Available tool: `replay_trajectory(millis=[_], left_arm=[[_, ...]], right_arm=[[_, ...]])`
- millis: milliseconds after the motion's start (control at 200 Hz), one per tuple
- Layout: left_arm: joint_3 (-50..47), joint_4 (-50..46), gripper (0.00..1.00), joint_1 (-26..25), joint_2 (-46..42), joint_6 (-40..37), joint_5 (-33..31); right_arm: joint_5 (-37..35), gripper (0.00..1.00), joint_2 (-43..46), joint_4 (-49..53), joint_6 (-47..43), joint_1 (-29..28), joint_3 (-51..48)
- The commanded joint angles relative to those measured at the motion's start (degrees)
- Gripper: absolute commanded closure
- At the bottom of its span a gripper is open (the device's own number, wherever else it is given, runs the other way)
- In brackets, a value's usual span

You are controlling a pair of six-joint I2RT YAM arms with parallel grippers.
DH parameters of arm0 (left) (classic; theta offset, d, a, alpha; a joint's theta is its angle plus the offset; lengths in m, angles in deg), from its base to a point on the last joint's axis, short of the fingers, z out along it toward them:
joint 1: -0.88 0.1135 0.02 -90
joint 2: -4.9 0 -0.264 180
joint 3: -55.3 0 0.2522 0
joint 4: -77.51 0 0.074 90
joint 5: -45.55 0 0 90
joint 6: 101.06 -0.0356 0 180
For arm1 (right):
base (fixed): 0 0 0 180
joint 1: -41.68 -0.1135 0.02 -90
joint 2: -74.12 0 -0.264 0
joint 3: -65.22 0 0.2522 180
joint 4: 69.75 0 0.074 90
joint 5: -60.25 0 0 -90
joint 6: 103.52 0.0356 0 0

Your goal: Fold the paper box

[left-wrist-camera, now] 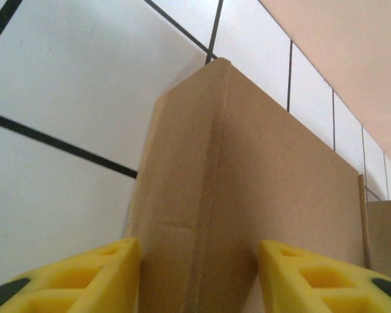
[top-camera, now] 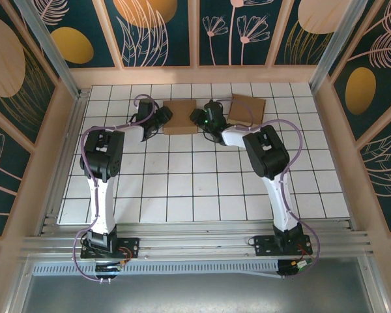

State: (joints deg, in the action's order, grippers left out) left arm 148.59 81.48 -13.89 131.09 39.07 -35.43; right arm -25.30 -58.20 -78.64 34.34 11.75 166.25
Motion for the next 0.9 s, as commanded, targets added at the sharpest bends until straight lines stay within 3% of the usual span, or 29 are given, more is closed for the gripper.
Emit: replay_trajectory(millis=[0, 150, 460, 676, 896], left_arm=[[2.2, -0.4, 0.46, -0.3, 2.4, -0.9, 5.3], [2.8, -0.3, 0.3, 0.2, 0.7, -3.2, 5.4], [0.0, -4.5, 0.07, 0.3, -12.1, -7.8, 2.5], [-12.3, -5.8, 0.01, 0.2, -31.8, -11.2, -2.3], [-30.4, -6.0, 0.01, 0.2, -57.2, -22.2, -15.5]], right_arm=[[3.1, 0.62, -2.1, 1.8, -1.3, 0.0, 2.8], [2.9, 0.57, -0.1, 3.2, -3.6, 0.3, 4.1], [1.9, 0.3, 13.9, 6.9, -14.4, 1.1, 0.0], [-1.6, 0.2, 32.0, 8.2, -24.0, 2.7, -12.3], [-2.6, 0.13, 50.5, 5.4, -32.5, 8.2, -29.4]])
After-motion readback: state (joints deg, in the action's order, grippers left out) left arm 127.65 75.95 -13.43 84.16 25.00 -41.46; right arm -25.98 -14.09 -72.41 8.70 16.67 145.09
